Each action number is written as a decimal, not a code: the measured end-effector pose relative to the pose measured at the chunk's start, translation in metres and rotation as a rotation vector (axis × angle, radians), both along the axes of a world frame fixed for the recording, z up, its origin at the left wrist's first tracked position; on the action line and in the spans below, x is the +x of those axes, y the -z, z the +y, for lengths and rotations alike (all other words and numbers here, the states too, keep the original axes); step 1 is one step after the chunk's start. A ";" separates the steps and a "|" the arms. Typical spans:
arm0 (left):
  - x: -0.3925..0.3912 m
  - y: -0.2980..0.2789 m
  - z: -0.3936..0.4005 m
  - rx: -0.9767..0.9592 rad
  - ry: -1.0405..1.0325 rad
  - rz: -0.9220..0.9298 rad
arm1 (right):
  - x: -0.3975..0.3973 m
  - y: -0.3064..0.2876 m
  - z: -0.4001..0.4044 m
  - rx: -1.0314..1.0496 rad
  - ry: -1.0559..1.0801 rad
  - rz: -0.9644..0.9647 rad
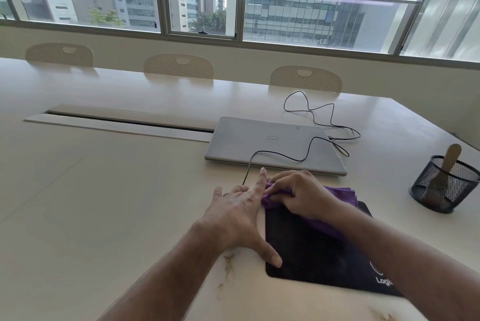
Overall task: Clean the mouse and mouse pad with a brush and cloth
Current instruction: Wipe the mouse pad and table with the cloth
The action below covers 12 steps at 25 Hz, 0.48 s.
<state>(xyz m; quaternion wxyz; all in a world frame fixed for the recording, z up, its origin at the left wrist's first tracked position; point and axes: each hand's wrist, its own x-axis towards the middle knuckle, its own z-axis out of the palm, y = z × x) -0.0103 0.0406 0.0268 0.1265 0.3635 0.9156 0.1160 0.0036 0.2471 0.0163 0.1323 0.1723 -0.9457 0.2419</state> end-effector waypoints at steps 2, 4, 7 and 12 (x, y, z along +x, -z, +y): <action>0.000 0.000 0.000 0.000 -0.002 -0.003 | 0.004 0.001 -0.003 0.018 0.024 0.004; -0.001 0.001 0.001 -0.002 -0.003 -0.007 | 0.026 0.002 -0.004 0.031 -0.030 -0.021; -0.002 0.004 0.001 -0.001 -0.009 -0.010 | 0.062 0.004 -0.001 0.045 -0.163 -0.099; -0.002 0.002 0.001 -0.018 -0.004 -0.009 | 0.041 0.008 0.005 0.021 -0.096 -0.018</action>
